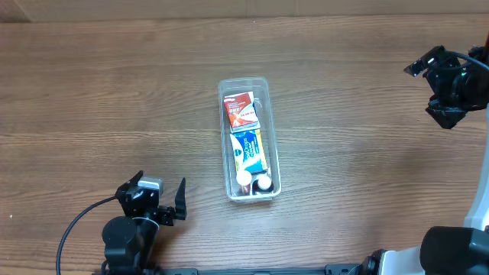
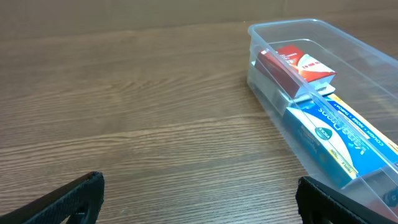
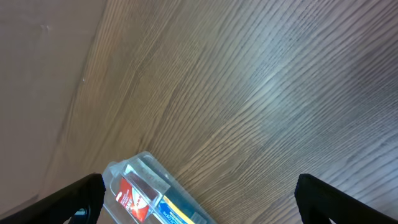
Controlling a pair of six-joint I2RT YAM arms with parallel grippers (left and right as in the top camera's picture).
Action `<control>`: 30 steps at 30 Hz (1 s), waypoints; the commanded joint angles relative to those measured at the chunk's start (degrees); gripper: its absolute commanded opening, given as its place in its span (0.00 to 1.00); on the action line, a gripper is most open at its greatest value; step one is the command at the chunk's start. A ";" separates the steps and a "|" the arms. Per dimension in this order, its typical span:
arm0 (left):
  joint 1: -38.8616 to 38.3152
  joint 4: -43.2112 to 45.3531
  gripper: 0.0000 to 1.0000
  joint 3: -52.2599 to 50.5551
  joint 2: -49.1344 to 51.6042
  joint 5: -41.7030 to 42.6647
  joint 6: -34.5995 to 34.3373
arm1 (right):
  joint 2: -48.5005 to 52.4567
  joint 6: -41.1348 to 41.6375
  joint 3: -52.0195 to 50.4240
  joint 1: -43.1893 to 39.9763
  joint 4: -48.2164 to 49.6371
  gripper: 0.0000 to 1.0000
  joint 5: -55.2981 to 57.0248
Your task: Pack container
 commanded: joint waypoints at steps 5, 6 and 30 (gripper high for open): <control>0.57 0.44 1.00 -0.26 -0.74 0.66 -0.81 | -0.33 -0.15 0.52 -0.04 0.24 1.00 -0.28; 0.57 0.44 1.00 -0.26 -0.74 0.66 -0.81 | -0.31 -0.15 0.52 -0.04 0.24 1.00 -0.28; 0.57 0.44 1.00 -0.26 -0.74 0.66 -0.81 | -15.96 -35.69 -10.95 20.02 19.02 1.00 19.71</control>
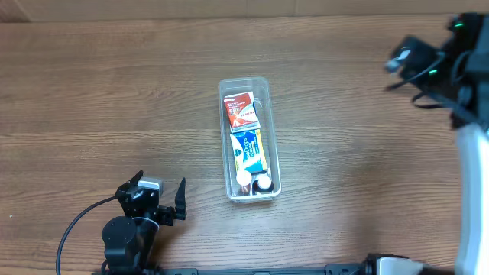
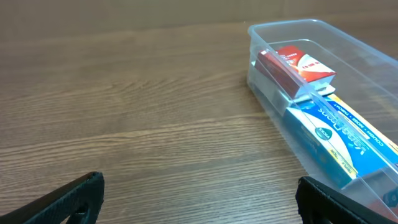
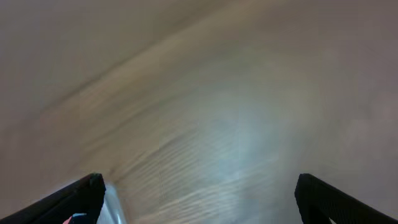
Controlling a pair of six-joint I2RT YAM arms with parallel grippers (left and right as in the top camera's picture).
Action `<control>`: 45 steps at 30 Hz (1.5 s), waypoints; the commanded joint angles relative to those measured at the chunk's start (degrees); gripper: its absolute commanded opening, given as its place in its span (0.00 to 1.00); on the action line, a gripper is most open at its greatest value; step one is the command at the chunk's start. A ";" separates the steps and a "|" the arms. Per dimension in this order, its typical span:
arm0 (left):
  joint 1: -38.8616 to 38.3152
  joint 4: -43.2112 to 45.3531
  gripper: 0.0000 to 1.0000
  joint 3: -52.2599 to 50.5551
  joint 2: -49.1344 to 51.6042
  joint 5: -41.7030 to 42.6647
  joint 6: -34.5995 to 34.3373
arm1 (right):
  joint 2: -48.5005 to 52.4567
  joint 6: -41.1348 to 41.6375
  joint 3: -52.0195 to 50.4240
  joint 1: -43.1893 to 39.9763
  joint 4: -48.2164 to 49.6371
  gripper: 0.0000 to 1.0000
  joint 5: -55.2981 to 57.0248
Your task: Pack container
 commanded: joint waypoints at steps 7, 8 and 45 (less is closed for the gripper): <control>0.57 0.42 1.00 -0.26 -0.70 0.66 -0.79 | -18.12 -19.15 -23.85 6.95 11.85 1.00 1.36; 0.57 0.42 1.00 -0.26 -0.70 0.66 -0.79 | -19.67 -19.15 -26.05 6.86 12.55 1.00 1.33; 0.57 0.42 1.00 -0.26 -0.70 0.66 -0.79 | -79.62 -7.30 -84.70 6.80 20.79 1.00 0.26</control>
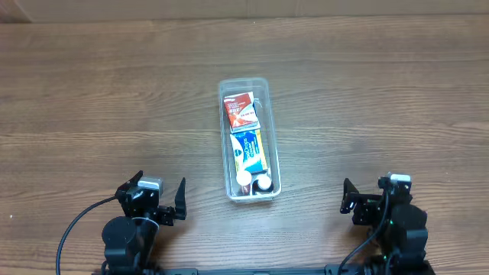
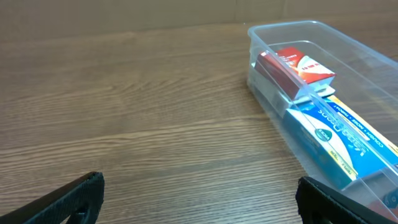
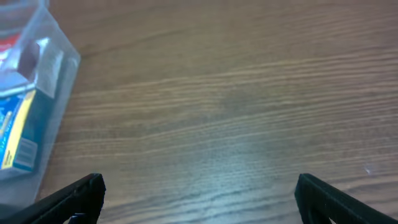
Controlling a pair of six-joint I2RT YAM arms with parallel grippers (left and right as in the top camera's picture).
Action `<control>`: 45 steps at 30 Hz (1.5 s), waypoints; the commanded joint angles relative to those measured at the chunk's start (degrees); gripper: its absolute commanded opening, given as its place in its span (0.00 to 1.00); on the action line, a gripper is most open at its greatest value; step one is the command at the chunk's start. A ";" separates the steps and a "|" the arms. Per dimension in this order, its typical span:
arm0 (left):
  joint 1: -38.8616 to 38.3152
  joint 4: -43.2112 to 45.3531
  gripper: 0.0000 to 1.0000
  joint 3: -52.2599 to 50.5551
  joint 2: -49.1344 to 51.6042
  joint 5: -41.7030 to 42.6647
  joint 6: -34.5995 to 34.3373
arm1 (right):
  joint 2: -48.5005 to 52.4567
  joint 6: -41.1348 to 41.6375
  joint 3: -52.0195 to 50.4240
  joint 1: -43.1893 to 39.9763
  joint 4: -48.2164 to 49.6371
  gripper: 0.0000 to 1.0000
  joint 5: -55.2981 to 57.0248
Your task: Pack container
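Observation:
A clear plastic container [image 1: 249,84] lies lengthwise in the middle of the wooden table. Inside it sit a red box [image 1: 240,110] at the far end, a blue box [image 1: 249,151] in the middle, and two small round-capped items [image 1: 253,182] at the near end. My left gripper [image 1: 158,200] stands open at the near left, nothing between its fingers; its wrist view shows the container [image 2: 283,34] to the right. My right gripper [image 1: 374,200] stands open at the near right, also holding nothing, with the container [image 3: 59,68] at its left.
The wooden table [image 1: 114,99] stretches all around the container. A black cable [image 1: 72,229] runs from the left arm toward the near edge.
My right gripper was at the far right of the table, up high; now it is at the near right edge, low and open. The left gripper and container have not moved.
The right gripper stood at the far right, open, looking down at the container. Then it was raised further back with a blurred view. Now it rests near the front right. The left gripper stayed open at the near left throughout; the container's contents are unchanged.

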 commanded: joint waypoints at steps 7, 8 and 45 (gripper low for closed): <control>0.57 0.26 1.00 -0.24 -0.61 0.66 -0.79 | -5.27 1.14 -4.37 -0.22 3.50 1.00 -0.24; 0.57 0.26 1.00 -0.24 -0.61 0.66 -0.79 | -5.27 1.14 -4.37 -0.22 3.72 1.00 -0.24; 0.57 0.26 1.00 -0.24 -0.61 0.66 -0.79 | -5.22 1.11 -4.37 -0.22 3.87 1.00 -0.24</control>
